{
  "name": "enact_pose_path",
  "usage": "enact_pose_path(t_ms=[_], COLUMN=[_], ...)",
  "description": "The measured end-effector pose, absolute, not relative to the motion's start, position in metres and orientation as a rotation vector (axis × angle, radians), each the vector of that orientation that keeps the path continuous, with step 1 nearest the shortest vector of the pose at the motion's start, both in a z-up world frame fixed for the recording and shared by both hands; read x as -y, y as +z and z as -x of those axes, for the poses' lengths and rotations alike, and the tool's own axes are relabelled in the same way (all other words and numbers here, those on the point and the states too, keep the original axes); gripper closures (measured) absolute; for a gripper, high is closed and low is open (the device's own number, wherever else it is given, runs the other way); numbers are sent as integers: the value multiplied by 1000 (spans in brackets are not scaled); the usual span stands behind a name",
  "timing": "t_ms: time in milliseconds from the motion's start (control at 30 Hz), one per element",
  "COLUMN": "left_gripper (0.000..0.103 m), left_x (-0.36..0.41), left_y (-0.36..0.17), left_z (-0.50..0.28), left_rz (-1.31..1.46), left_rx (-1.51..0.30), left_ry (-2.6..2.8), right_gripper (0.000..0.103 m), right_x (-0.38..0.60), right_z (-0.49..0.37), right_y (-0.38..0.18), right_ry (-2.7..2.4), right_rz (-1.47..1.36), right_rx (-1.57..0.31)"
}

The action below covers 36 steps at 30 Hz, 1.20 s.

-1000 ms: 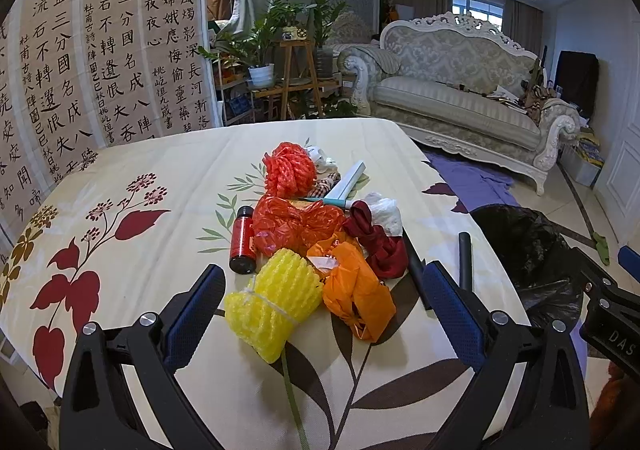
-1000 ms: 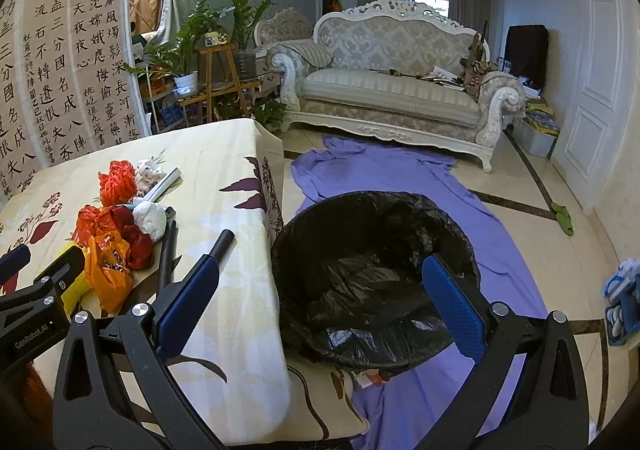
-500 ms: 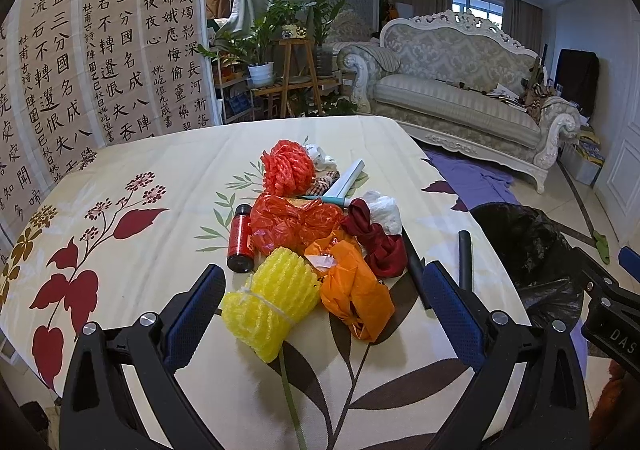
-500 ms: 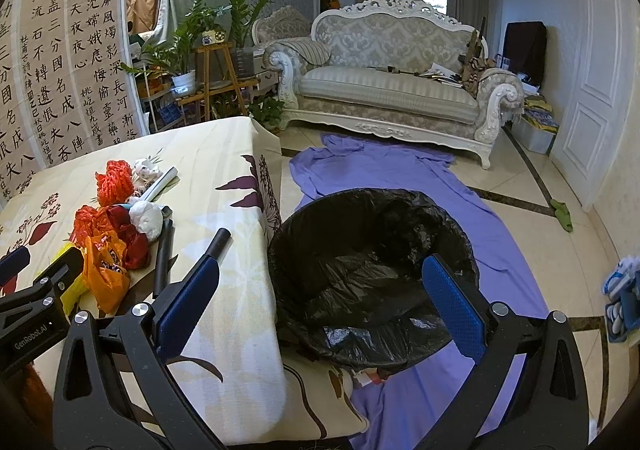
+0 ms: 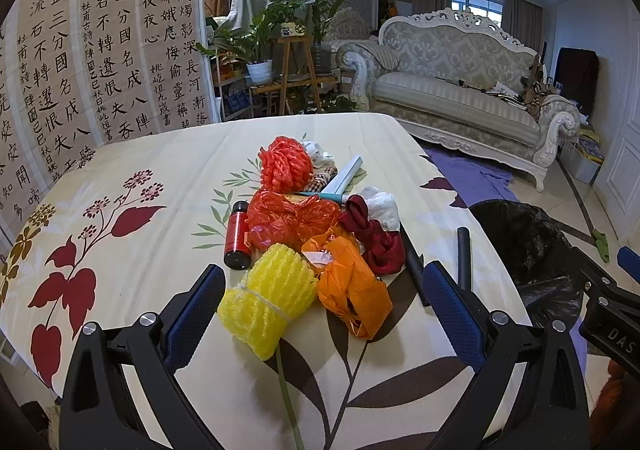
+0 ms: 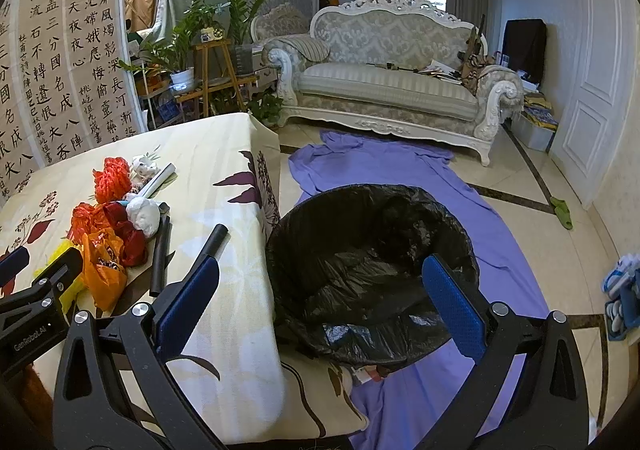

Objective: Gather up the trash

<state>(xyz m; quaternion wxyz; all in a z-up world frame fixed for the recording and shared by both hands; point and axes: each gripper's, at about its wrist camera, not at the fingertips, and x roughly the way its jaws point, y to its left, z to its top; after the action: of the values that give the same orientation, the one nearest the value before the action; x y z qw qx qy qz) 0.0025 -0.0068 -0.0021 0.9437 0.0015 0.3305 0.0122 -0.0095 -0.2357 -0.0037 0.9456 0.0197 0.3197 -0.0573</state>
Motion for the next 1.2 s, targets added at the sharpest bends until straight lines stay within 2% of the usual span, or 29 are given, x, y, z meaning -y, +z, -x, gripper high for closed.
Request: enact_pose_path(t_ms=[1200], left_gripper=[7], left_x=[10], left_y=[-9], left_z=[0], left_rz=[-3], left_rx=[-690], left_ry=[19], right_gripper=[4], right_x=[238], right_z=[8], right_y=[-10], right_ry=[-122], right_rz=[-52], right_rx=[-666])
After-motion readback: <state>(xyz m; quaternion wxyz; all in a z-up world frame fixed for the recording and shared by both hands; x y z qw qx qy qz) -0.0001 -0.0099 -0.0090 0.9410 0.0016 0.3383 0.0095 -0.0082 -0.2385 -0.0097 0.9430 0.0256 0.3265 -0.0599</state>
